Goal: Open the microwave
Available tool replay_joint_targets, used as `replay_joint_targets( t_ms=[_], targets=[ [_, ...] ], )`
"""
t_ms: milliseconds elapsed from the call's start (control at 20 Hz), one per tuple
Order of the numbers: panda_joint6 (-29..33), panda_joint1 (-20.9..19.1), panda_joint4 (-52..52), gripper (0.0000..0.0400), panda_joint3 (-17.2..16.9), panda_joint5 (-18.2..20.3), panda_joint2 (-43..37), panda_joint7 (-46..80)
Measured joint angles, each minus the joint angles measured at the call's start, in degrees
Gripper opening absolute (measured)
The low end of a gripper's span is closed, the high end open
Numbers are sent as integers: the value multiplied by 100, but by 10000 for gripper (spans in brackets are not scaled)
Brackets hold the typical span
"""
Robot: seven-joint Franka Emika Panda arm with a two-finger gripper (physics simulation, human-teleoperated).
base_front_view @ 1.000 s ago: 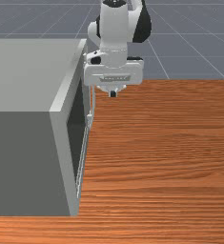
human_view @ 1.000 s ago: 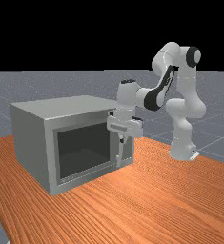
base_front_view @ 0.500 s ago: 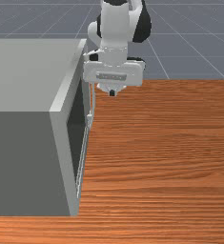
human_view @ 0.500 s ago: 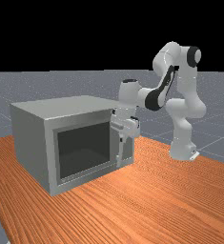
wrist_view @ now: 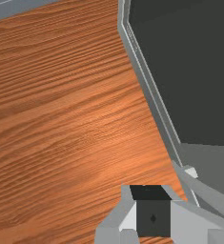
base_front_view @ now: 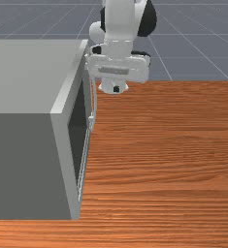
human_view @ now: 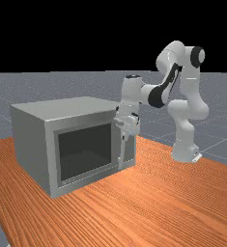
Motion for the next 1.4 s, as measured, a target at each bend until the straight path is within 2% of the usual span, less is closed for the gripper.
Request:
replay_joint_targets(
  t_ms=[50,200,250,300,450,500,550,650,700,750,850,900,1050,1100,1150,1200,1250,1300,1350,1400],
  targets=[
    [55,27,-16,0,0,-206,-16,734],
    [47,27,3,0,-28,-164,-17,415],
    [74,69,-5,0,-3,-802,-14,1662],
    [58,64,-9,0,0,-1245,-4,2115],
    [143,78,-20,0,-20,-1026,16,1694],
    [23,106,-33,0,17,-2192,21,3038],
    [46,120,-31,0,15,-2278,21,3127],
    [152,132,-31,0,3,-1944,16,2697],
    [31,161,-59,0,40,-2999,12,3989],
    [3,181,-51,0,47,-3215,13,4256],
    [124,195,-35,0,31,-2850,8,3796],
    [-125,236,-45,0,76,-3820,19,4925],
    [36,241,-26,0,51,-3468,-2,4481],
    [-34,258,-73,0,82,-4152,-20,5184],
    [-145,283,-23,0,101,-4110,-2,5179],
    [-366,320,79,0,125,-3950,47,5146],
    [-1061,407,396,0,169,-3837,242,5483],
    [-869,418,146,0,212,-4342,97,5982],
    [-776,434,55,0,241,-4578,32,6082],
    [-937,488,-42,0,324,-5310,5,6630]
  ],
)
